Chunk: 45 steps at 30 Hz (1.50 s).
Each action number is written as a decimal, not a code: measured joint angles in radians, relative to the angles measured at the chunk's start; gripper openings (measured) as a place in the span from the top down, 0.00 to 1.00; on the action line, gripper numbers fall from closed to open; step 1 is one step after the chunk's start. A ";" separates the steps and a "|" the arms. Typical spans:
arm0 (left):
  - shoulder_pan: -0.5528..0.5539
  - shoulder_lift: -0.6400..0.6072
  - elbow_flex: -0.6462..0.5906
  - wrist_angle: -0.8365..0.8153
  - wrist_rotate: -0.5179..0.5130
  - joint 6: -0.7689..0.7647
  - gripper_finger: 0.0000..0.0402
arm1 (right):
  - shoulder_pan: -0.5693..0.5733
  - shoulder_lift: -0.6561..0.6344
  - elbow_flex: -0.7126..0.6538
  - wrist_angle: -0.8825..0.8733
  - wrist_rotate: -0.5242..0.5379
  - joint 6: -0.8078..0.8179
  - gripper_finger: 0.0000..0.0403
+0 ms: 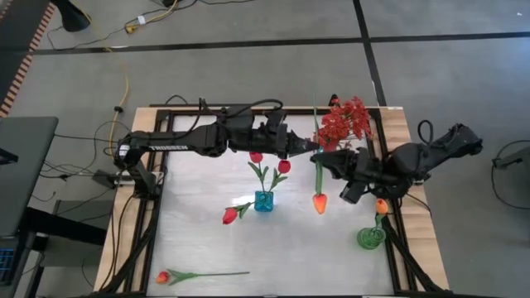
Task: Sort flowers into vase by color
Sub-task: Put the top orange flower into the green vase
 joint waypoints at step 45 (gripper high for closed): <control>0.264 -0.186 0.000 -0.215 0.134 0.578 0.49 | -0.006 -0.226 0.000 -0.165 0.008 1.163 0.88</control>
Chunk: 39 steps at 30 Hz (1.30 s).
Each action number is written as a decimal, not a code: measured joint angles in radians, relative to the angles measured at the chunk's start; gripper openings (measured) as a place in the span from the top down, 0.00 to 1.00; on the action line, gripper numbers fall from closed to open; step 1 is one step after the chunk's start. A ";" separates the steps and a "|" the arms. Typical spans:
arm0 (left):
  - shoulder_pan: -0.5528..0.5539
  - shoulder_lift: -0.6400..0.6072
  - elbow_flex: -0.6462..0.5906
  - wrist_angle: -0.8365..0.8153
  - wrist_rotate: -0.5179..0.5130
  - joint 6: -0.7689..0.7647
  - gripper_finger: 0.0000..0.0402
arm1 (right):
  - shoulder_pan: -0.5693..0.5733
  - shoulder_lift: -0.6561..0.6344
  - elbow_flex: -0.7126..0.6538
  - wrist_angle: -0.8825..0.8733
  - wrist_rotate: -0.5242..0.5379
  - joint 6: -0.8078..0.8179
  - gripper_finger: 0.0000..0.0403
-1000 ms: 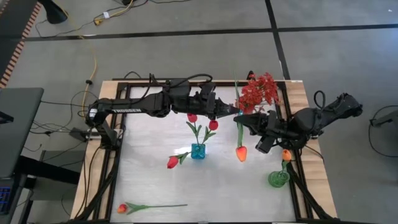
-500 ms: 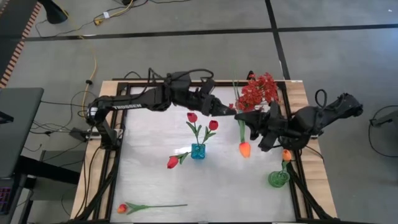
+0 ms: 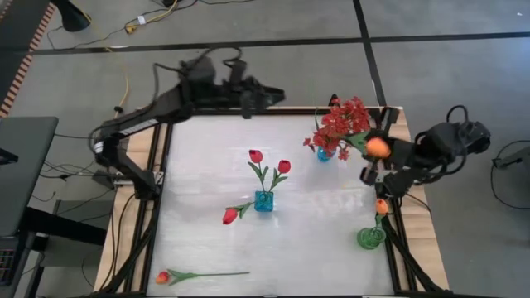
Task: Sort flowers into vase by color
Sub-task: Put the top orange flower into the green vase
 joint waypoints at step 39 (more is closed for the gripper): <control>-0.078 -0.114 0.000 -0.465 -0.318 0.252 0.51 | 0.573 -0.062 0.002 -0.223 -0.320 1.384 0.88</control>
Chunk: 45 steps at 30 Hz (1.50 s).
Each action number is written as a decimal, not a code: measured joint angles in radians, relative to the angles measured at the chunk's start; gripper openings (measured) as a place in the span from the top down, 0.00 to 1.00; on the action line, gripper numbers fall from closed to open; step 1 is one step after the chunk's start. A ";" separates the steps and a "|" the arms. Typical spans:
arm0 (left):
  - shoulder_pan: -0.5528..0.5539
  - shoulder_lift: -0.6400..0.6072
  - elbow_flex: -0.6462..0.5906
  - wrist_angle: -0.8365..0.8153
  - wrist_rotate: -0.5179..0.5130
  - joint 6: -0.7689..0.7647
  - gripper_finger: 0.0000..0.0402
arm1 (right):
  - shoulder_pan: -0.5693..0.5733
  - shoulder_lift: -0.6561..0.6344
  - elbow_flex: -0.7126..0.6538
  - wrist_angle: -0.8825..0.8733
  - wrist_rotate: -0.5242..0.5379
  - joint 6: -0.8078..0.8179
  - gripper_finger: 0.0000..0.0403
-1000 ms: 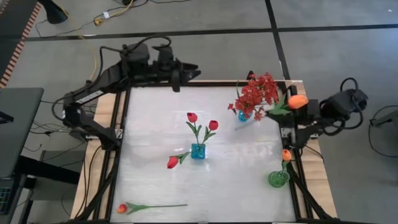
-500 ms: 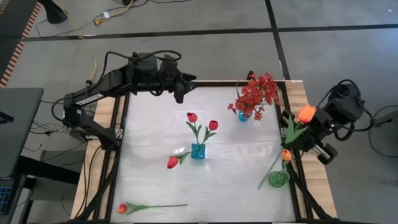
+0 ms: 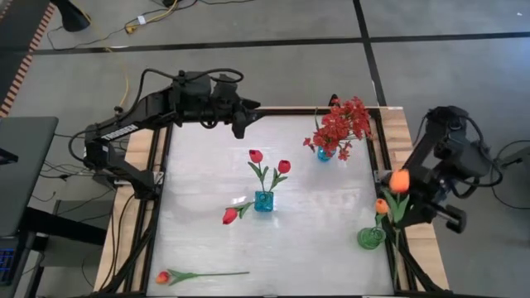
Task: Sort flowers into vase by color
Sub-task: Put the top orange flower into the green vase
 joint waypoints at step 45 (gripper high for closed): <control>-0.005 0.000 0.000 -0.151 -0.075 -0.135 0.51 | 0.755 0.030 0.000 -0.925 0.859 0.375 0.90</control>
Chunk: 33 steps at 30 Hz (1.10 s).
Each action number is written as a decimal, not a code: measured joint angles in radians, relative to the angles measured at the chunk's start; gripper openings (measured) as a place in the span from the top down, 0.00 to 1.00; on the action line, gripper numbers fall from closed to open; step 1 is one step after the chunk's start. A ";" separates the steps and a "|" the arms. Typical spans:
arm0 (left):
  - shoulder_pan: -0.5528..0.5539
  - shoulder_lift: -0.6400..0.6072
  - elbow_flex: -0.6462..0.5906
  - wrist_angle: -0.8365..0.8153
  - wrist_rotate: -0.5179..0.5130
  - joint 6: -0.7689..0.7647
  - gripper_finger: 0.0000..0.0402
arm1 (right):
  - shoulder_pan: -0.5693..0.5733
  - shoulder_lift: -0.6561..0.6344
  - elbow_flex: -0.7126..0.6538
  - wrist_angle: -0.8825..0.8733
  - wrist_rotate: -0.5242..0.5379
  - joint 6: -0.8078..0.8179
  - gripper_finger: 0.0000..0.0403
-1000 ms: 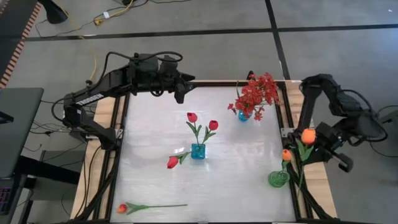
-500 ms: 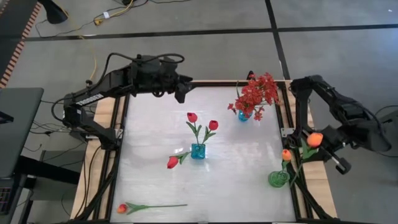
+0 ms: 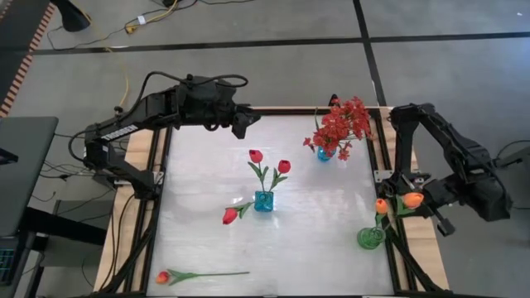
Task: Sort flowers into vase by color
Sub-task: Put the top orange flower into the green vase
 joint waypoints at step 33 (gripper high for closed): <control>0.000 0.000 0.000 0.000 0.001 -0.013 0.51 | -0.086 0.383 -0.001 -0.217 -0.107 0.317 0.86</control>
